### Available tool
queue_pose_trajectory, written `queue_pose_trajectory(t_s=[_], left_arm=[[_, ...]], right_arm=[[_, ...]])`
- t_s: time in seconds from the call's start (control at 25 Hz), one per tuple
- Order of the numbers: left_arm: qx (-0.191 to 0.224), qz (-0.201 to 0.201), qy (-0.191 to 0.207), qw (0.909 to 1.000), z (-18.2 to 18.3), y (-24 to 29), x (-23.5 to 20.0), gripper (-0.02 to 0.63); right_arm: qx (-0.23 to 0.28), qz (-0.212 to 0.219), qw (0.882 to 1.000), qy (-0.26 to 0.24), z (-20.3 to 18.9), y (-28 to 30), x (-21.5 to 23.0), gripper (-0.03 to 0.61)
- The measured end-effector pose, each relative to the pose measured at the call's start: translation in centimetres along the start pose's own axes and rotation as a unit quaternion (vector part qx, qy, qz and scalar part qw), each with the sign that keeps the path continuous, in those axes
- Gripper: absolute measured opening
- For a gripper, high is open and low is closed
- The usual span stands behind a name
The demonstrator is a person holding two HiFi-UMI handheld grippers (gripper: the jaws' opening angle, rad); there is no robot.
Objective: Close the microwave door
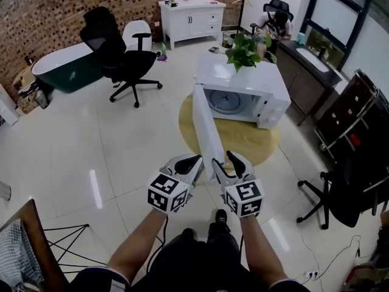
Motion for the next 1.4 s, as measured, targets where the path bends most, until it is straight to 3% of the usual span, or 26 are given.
queue_pose_trajectory(t_s=[0.4,0.88,1.4], left_arm=[[-0.009,-0.016,-0.001,0.9998,-0.2,3.0,1.1,0.011],[-0.015,-0.056,0.001,0.9983,0.2,9.6,2.7,0.011],[-0.015,-0.060,0.006,0.9981,1.3,17.1,2.8,0.011]], right_arm=[[-0.001,-0.002,1.000,-0.003,-0.3,-1.1,3.0,0.166],[-0.010,-0.065,0.998,-0.006,-0.6,-2.4,11.6,0.146],[-0.014,-0.077,0.997,-0.010,-0.4,-0.7,20.4,0.170]])
Point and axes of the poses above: the fingertips, and each gripper's own axes: y forward along the fingers, x to its right, z out of its top, the point moved 3 cm from there along -y, backward along the fingers, and after that the axes turned 7 degrees about x, right-handed, at the moved point
